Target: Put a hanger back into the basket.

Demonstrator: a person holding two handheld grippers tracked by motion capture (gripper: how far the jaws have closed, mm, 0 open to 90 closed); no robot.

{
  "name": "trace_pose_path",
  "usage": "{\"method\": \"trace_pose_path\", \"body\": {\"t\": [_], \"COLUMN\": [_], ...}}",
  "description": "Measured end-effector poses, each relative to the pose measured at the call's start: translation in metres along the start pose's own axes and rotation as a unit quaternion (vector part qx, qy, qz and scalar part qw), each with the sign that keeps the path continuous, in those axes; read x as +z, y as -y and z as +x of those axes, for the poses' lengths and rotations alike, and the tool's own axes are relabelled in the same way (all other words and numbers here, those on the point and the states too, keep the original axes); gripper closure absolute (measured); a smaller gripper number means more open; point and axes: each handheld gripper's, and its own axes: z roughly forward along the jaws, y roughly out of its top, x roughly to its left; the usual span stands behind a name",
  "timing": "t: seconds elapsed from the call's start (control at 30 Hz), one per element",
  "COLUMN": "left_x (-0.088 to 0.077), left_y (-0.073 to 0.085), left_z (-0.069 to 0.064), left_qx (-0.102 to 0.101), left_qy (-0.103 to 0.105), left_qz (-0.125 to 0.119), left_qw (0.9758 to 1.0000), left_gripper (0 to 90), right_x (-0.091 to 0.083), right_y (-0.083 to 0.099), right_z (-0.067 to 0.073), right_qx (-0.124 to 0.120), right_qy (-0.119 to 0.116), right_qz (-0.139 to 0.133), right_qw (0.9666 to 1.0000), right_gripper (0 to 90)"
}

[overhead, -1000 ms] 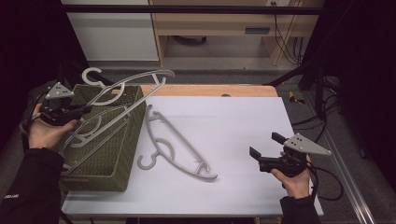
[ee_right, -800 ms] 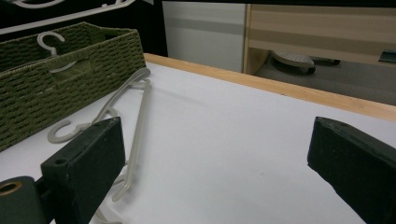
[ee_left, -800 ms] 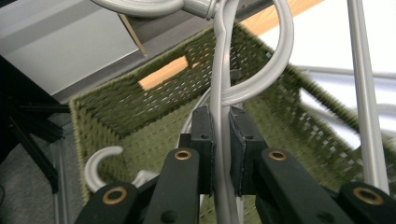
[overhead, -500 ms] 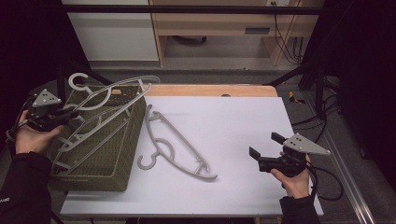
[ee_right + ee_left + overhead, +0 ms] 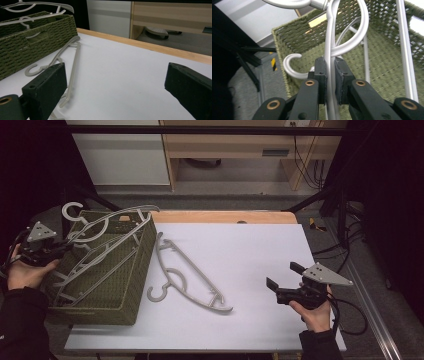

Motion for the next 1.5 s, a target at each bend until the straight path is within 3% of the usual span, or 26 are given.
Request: {"method": "trace_pose_path", "body": {"t": [0.2, 0.67, 1.13, 1.3, 1.5], "left_x": [0.003, -0.004, -0.003, -0.001, 0.003], "left_y": [0.003, 0.018, 0.024, 0.025, 0.025], "left_z": [0.003, 0.018, 0.021, 0.019, 0.017], "left_qx": [0.004, -0.012, 0.006, 0.012, 0.030], "left_qy": [0.002, -0.010, -0.026, -0.035, -0.045], "left_qz": [-0.001, -0.003, 0.018, 0.012, 0.022], "left_qw": [1.0000, 0.9999, 0.9995, 0.9992, 0.9983], "left_gripper": [81.7, 81.7, 81.7, 81.7, 81.6], "right_x": [0.000, 0.000, 0.000, 0.000, 0.001], "right_y": [0.000, 0.001, 0.001, 0.000, 0.001], "right_z": [-0.001, -0.002, -0.003, -0.002, -0.002], "right_qx": [0.001, -0.001, 0.003, 0.002, 0.002], "right_qy": [0.000, 0.002, 0.002, 0.001, 0.002], "right_qz": [0.000, -0.001, 0.000, 0.000, 0.001], "right_qw": [1.0000, 1.0000, 1.0000, 1.0000, 1.0000], "right_gripper": [4.3, 4.3, 4.3, 4.3, 4.3]}}
